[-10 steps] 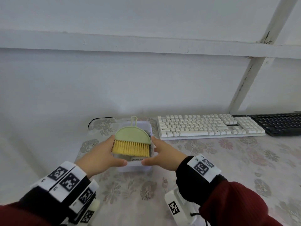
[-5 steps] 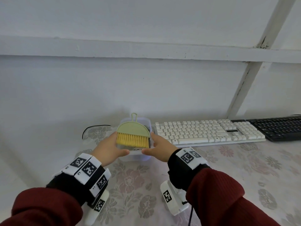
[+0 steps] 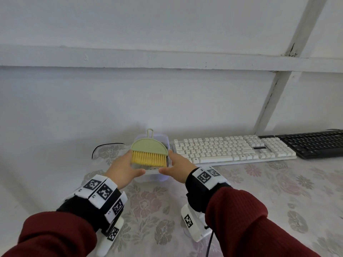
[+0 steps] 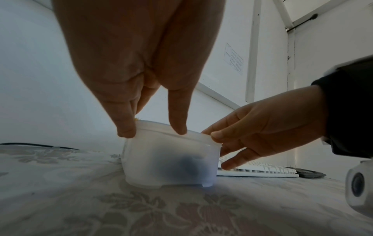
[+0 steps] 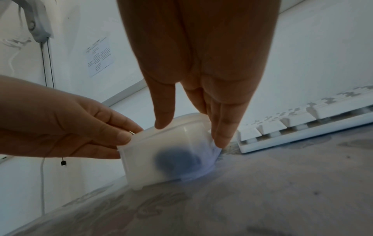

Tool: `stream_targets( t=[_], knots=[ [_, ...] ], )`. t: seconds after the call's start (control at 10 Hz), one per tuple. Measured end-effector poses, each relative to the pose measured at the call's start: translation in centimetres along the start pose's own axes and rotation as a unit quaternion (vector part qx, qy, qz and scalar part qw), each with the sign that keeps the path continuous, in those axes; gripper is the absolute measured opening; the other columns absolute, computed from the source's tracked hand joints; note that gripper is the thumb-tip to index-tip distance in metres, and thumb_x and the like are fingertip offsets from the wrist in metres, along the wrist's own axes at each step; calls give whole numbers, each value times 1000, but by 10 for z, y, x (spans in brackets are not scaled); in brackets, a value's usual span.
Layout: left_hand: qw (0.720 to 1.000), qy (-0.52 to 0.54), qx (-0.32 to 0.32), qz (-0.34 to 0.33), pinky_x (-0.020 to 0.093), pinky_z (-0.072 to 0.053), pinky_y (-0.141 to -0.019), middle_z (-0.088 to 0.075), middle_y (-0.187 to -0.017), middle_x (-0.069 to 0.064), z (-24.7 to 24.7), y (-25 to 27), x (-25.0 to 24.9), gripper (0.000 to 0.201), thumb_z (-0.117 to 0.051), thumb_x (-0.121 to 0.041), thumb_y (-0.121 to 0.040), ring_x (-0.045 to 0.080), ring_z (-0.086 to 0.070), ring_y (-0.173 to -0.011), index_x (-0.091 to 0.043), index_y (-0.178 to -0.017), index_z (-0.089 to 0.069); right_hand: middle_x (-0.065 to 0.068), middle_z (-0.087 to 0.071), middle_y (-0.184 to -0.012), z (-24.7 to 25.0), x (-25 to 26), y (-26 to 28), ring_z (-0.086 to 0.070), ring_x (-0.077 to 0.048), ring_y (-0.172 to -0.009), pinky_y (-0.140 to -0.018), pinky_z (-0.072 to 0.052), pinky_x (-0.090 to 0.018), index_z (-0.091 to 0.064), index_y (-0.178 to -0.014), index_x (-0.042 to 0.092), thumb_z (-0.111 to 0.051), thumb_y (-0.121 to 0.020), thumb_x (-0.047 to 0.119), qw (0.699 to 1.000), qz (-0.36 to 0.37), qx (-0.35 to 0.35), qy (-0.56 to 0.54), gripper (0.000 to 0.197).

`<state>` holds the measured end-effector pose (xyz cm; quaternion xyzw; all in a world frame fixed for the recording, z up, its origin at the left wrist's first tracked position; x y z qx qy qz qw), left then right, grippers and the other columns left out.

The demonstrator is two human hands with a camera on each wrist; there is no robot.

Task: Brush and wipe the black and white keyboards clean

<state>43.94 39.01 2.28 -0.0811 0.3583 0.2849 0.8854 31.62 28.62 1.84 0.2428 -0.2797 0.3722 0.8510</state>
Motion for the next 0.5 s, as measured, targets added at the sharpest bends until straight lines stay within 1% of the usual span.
stream_targets(
  t=[0.1, 0.2, 0.3, 0.4, 0.5],
  knots=[
    [1000, -20, -12, 5, 31, -38, -97, -54, -131, 2, -2, 4, -6, 55, -64, -19, -87, 22, -49, -121, -17, -136, -39, -10, -50, -133, -1, -1, -1, -51, -25, -117, -89, -42, -29, -25, -146, 12, -58, -92, 31, 1000, 1, -8, 18, 67],
    [999, -32, -19, 7, 29, -37, -93, -54, -130, 5, -4, 7, -10, 53, -62, -19, -89, 23, -50, -119, -15, -136, -38, -12, -44, -140, -2, 0, -2, -47, -27, -124, -98, -41, -34, -19, -148, 9, -55, -93, 31, 999, 2, -13, 42, 69],
    [998, -55, -21, 17, 27, -37, -89, -54, -130, 7, -7, 7, -12, 53, -60, -21, -90, 25, -50, -118, -13, -137, -38, -12, -36, -147, -4, -2, -6, -42, -27, -130, -103, -38, -34, -17, -148, 7, -53, -95, 28, 999, 5, -13, 48, 67],
    [998, -52, -24, 33, 27, -37, -90, -53, -131, 8, -7, 12, -13, 54, -60, -20, -90, 25, -50, -119, -13, -138, -37, -13, -28, -152, -3, 0, 2, -34, -26, -136, -108, -31, -32, -11, -149, 3, -48, -98, 24, 998, 10, -10, 65, 67],
    [998, -39, -46, 15, 25, -38, -85, -52, -132, 8, -5, 18, -21, 56, -62, -18, -88, 24, -51, -116, -13, -138, -37, -11, -22, -155, 6, -3, 12, -25, -23, -141, -112, -24, -30, -10, -150, 4, -46, -98, 23, 998, 28, -25, 59, 66]
  ],
)
Point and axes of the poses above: each hand's wrist, its own y-axis away from the middle knuckle, its own z-axis out of the back of the hand, x = y × z, the point moved 7 cm from there along -y, towards the middle knuckle
